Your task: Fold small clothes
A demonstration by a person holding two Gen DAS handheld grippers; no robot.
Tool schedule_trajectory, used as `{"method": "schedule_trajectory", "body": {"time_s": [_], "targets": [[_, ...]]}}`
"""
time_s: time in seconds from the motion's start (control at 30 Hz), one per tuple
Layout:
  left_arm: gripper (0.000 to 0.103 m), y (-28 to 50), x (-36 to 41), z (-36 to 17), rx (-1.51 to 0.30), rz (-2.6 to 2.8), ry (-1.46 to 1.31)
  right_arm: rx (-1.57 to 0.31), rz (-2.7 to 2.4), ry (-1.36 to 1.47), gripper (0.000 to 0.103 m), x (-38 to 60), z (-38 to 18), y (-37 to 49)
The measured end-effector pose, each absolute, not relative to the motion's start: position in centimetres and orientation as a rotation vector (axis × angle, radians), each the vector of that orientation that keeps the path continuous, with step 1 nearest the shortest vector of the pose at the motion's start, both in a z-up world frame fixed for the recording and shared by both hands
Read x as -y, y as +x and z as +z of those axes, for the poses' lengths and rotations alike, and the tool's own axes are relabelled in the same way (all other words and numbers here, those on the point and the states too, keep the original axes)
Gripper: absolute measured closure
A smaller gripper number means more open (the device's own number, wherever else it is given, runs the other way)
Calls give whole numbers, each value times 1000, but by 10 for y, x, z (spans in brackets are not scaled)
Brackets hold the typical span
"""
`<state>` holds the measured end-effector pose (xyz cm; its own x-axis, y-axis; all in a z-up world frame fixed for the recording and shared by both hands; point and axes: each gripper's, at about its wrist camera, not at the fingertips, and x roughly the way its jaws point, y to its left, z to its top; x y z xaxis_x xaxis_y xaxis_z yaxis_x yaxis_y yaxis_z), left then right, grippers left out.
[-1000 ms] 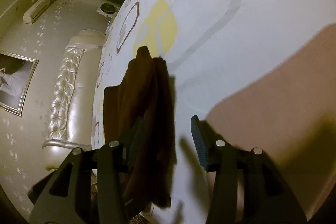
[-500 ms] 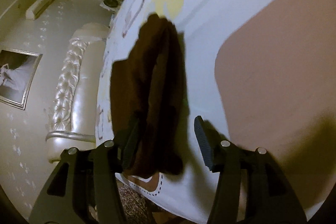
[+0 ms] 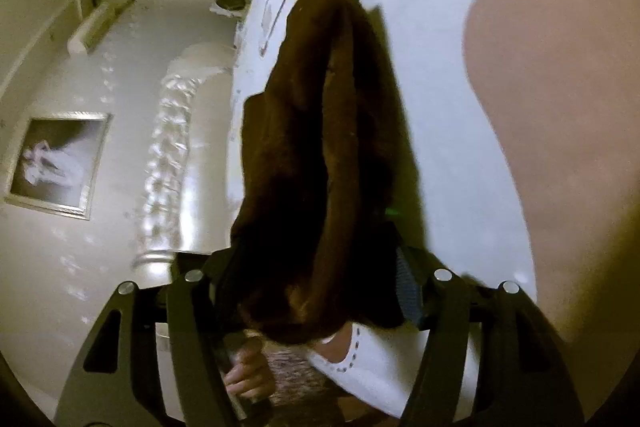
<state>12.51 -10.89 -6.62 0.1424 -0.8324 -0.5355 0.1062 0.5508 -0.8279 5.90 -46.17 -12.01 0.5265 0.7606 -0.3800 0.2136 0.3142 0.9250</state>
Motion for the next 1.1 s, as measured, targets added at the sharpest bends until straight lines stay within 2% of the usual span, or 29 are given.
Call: {"method": "schedule_trajectory", "body": {"time_s": [0.1,0.43,0.8,0.83,0.9,0.93,1.0,1.1], "targets": [[26,128,110,-67,-1257,-789,-743,-987,481,1245,35,464,-120,54],[26,124,87,-69,-1267,-793,-783,-989,403,1167,35,477,-94,37],[26,78,80,-42,-1254,-700,-833,-1052,371,1045,36,446,-79,55],[26,78,85,-40,-1249,-698,-823,-1066,352,1023,40,443,-78,57],[26,80,94,-38,-1239,-695,-785,-1081,317,966,66,438,-76,57],[26,80,93,-39,-1238,-685,-777,-1086,306,951,70,435,-75,58],[26,84,96,-41,-1233,-662,-771,-1081,304,948,86,434,-73,59],[26,87,93,-43,-1227,-638,-783,-1038,354,1003,94,433,-66,59]]}}
